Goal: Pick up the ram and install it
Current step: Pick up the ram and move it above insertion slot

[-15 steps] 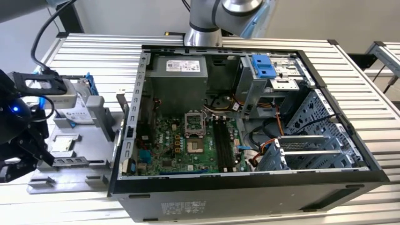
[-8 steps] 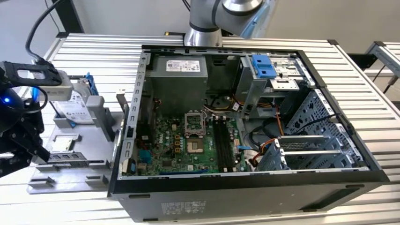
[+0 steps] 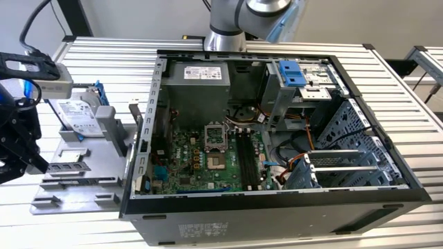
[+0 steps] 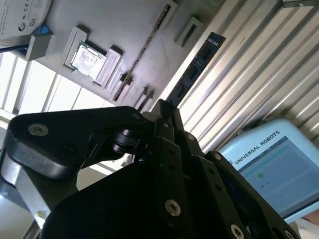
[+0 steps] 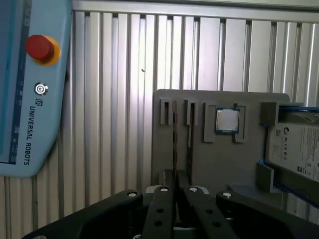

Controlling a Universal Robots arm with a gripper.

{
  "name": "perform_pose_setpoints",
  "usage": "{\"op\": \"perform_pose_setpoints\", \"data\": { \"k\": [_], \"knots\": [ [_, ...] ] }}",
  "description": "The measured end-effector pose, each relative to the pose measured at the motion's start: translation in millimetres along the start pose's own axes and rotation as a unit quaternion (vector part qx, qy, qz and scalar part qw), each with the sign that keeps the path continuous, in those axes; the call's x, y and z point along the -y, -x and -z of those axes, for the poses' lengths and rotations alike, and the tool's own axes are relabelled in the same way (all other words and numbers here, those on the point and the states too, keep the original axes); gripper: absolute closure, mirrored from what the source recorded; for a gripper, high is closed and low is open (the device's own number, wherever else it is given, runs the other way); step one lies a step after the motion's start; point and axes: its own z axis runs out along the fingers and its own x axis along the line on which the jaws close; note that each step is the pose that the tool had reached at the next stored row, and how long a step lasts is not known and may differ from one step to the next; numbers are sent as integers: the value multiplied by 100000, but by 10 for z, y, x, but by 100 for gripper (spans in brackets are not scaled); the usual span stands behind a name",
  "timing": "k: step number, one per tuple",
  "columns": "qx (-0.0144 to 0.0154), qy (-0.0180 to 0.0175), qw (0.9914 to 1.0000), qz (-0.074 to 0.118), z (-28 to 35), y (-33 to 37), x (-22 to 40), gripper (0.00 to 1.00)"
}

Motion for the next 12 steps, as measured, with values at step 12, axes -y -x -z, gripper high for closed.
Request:
{"op": "perform_pose_setpoints", "data": {
  "k": [12],
  "knots": [
    [-57,-1,100000,1,285,13,-4,100]
  ]
}}
